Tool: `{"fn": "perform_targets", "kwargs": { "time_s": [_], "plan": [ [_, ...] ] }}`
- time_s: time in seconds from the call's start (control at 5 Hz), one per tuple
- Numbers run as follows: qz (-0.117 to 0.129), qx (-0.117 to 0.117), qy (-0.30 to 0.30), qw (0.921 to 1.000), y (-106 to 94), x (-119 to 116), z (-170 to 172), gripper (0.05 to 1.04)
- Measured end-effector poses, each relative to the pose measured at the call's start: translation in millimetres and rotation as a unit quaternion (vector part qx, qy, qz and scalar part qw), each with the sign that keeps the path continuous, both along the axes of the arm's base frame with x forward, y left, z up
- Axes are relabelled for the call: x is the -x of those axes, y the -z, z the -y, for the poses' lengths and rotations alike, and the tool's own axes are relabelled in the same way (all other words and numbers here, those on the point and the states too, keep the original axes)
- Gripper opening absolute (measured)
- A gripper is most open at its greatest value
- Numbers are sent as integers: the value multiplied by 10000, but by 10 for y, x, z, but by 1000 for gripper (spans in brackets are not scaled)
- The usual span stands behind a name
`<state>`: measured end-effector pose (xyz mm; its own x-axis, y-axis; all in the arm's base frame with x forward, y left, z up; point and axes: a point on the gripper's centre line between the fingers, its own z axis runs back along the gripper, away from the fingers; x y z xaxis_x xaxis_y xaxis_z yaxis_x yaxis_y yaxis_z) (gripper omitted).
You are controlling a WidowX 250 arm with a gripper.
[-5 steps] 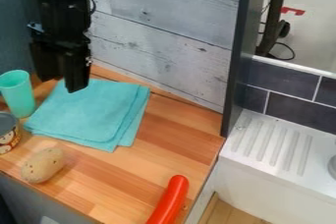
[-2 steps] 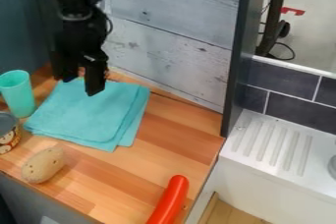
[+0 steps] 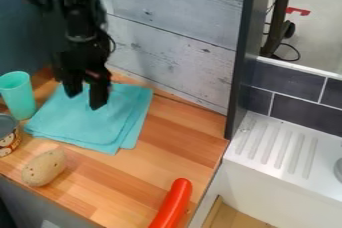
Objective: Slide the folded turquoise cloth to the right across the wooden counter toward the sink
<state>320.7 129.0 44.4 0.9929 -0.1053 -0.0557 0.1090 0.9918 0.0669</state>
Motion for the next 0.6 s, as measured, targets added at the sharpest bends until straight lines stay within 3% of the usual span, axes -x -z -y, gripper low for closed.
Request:
{"fn": "perform_targets", "kwargs": {
  "time_s": [0.2,0.6],
  "plan": [
    [-187,178,-3,9997,224,-22,-91,1002],
    [-89,392,48,9992,334,-87,-79,1002]
  ]
}}
